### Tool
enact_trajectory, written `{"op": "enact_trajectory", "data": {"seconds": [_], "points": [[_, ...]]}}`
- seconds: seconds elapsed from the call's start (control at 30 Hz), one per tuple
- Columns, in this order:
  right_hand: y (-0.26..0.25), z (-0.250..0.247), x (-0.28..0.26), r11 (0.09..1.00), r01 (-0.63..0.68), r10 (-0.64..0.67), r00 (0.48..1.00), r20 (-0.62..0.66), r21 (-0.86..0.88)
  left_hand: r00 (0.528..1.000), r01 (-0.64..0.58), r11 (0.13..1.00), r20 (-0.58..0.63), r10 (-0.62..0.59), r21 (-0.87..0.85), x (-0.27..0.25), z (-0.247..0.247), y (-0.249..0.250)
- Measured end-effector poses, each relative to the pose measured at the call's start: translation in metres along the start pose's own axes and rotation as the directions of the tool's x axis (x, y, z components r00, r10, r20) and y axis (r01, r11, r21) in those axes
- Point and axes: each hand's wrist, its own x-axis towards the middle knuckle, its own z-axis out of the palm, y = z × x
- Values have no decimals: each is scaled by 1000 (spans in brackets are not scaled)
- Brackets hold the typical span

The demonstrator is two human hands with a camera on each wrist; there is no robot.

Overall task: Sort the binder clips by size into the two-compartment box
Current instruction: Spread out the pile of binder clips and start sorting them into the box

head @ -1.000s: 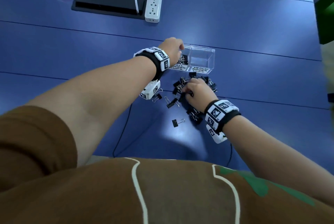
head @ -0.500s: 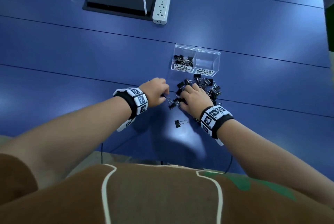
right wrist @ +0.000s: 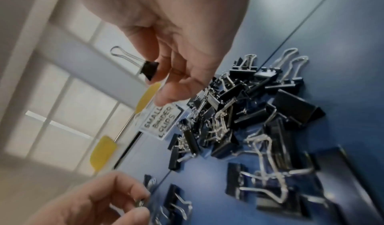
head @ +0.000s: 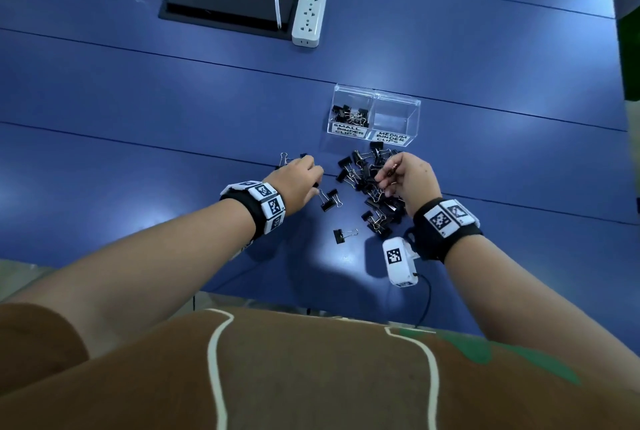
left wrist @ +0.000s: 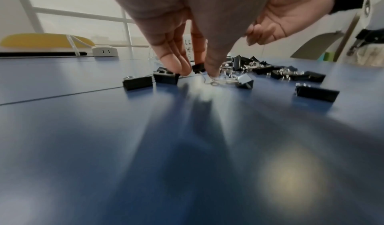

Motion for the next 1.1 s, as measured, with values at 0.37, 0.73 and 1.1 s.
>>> {"op": "enact_trajectory", "data": {"seconds": [0.37,0.73,1.1], "points": [[18,3,7,594,233,-206,969,134,-770,971,239,921,73,-228,-307,15,-11,34],[16,1,9,530,272,-216,959,183,-803,991,51,999,127,-48,-15,7,8,27],[0,25,34,257,186,-144,978,153,-948,990,132,965,81,-117,-227,4,2,27]]}}
